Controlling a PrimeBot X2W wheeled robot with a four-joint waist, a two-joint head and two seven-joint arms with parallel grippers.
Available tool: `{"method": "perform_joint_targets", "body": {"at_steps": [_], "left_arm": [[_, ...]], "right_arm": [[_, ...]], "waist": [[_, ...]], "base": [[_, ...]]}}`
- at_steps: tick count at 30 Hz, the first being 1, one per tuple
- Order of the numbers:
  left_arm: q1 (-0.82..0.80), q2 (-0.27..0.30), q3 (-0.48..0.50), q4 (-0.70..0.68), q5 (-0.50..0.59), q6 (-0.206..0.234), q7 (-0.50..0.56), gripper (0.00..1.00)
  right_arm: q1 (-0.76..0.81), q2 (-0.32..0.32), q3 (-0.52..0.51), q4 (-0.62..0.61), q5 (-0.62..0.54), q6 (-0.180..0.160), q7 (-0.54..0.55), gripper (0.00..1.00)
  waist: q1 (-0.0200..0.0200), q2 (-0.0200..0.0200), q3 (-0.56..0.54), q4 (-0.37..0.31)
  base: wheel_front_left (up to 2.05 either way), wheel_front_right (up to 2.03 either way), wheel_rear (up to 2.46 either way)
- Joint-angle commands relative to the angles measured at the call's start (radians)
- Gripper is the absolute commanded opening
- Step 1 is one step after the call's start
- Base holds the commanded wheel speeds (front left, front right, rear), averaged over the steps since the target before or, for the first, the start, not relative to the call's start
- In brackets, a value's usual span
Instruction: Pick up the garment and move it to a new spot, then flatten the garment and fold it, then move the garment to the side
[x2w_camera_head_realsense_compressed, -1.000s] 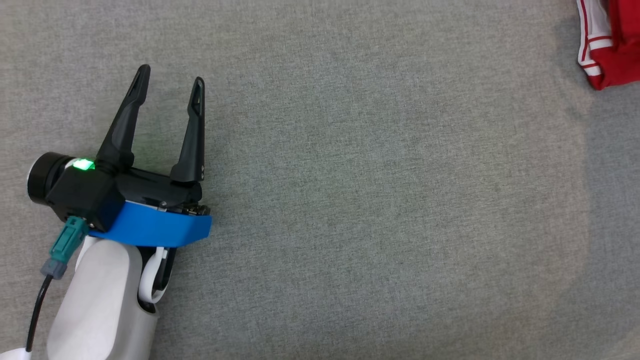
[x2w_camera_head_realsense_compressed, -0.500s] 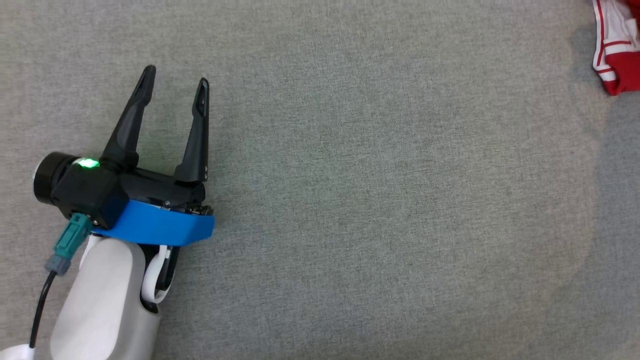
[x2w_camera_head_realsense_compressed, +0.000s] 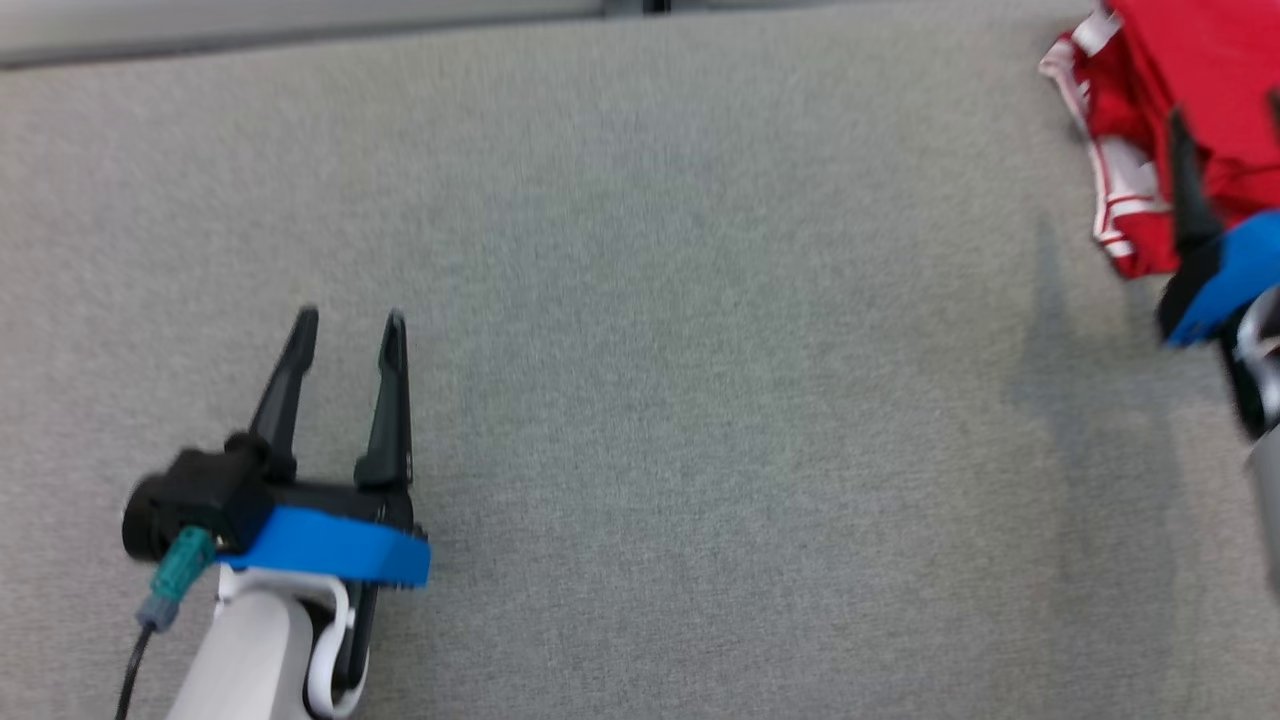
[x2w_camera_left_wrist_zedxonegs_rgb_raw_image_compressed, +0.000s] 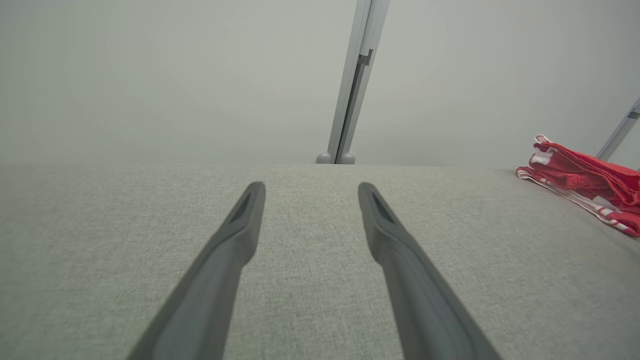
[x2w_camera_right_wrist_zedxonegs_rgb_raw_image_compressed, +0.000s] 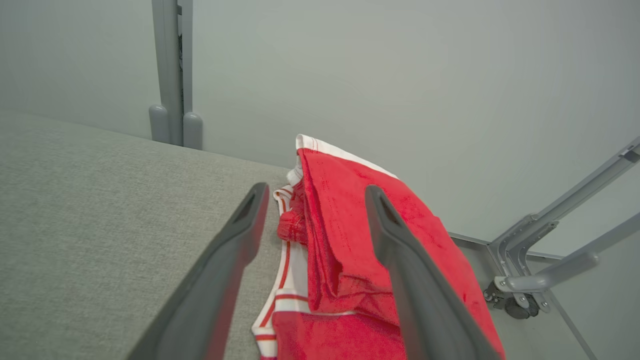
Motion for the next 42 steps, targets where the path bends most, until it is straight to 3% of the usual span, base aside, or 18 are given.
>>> {"method": "perform_joint_targets", "body": {"at_steps": [1,12,22,29,42], "left_arm": [[0.038,-0.005,0.008,0.016,-0.006,0.006,-0.005,1.0],[0.205,-0.022,0.048,0.063,-0.036,0.01,-0.01,1.0],[0.299,-0.011,0.08,0.065,-0.051,0.015,-0.011,1.0],[0.32,-0.015,0.086,0.073,-0.054,0.015,-0.011,1.0],[0.319,-0.026,0.086,0.096,-0.063,0.005,-0.011,1.0]], "right_arm": [[0.062,0.023,-0.002,-0.019,0.015,0.0,-0.014,1.0],[0.447,0.157,-0.047,-0.276,0.094,0.0,0.001,1.0],[0.713,0.276,-0.096,-0.518,0.097,0.0,0.028,1.0],[0.817,0.306,-0.1,-0.621,0.104,0.0,0.077,1.0],[0.86,0.319,-0.083,-0.672,0.123,0.0,0.116,1.0]], "waist": [[0.0001,0.0,-0.111,0.003],[0.0001,0.0,-0.326,0.05],[0.0001,0.0,-0.4,0.072],[0.0001,0.0,-0.417,0.068],[0.0001,0.0,-0.424,0.061]], "base": [[0.0,0.0,0.0],[0.0,0.0,0.0],[0.0,0.0,0.0],[0.0,0.0,0.0],[0.0,0.0,0.0]]}}
